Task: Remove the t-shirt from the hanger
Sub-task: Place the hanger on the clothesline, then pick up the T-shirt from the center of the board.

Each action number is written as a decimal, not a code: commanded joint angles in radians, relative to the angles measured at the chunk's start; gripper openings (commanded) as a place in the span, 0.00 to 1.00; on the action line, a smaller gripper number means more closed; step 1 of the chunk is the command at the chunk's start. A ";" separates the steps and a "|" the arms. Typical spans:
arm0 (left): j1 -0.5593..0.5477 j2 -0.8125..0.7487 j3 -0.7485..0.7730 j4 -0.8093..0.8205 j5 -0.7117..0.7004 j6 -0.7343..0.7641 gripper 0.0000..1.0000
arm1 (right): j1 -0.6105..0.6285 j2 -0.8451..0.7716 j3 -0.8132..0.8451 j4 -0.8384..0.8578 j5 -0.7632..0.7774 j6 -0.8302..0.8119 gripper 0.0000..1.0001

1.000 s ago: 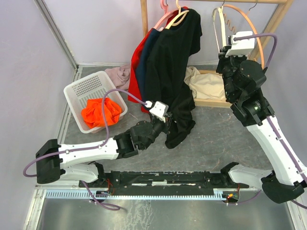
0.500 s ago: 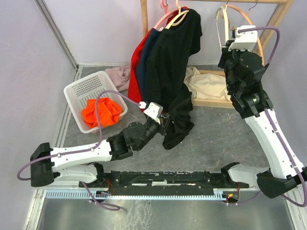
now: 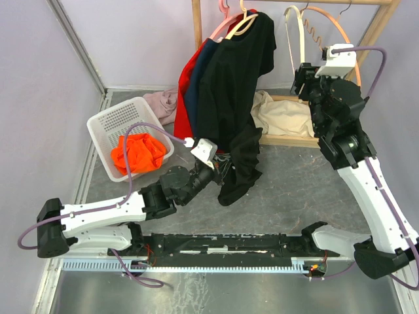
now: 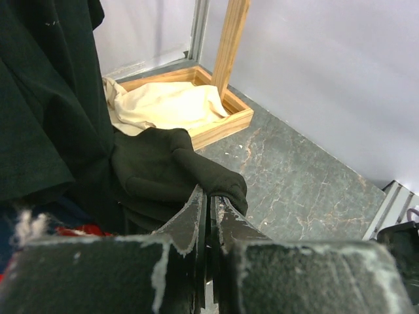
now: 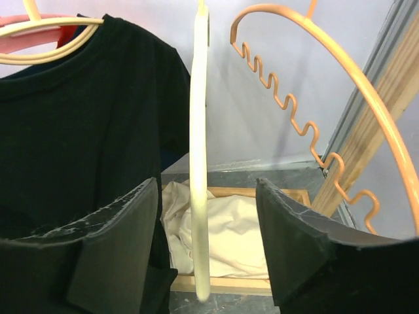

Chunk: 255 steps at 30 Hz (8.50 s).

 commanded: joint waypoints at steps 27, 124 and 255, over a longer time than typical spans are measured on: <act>-0.009 0.174 0.174 -0.157 -0.017 -0.042 0.03 | -0.003 -0.463 -0.371 -0.180 -0.079 0.209 0.89; -0.282 0.223 0.295 -0.620 -0.438 -0.215 0.03 | -0.003 -0.672 -0.604 -0.248 -0.125 0.239 0.89; -0.150 0.553 0.316 -0.515 -0.255 -0.311 0.03 | -0.004 -0.663 -0.628 -0.232 -0.114 0.259 0.88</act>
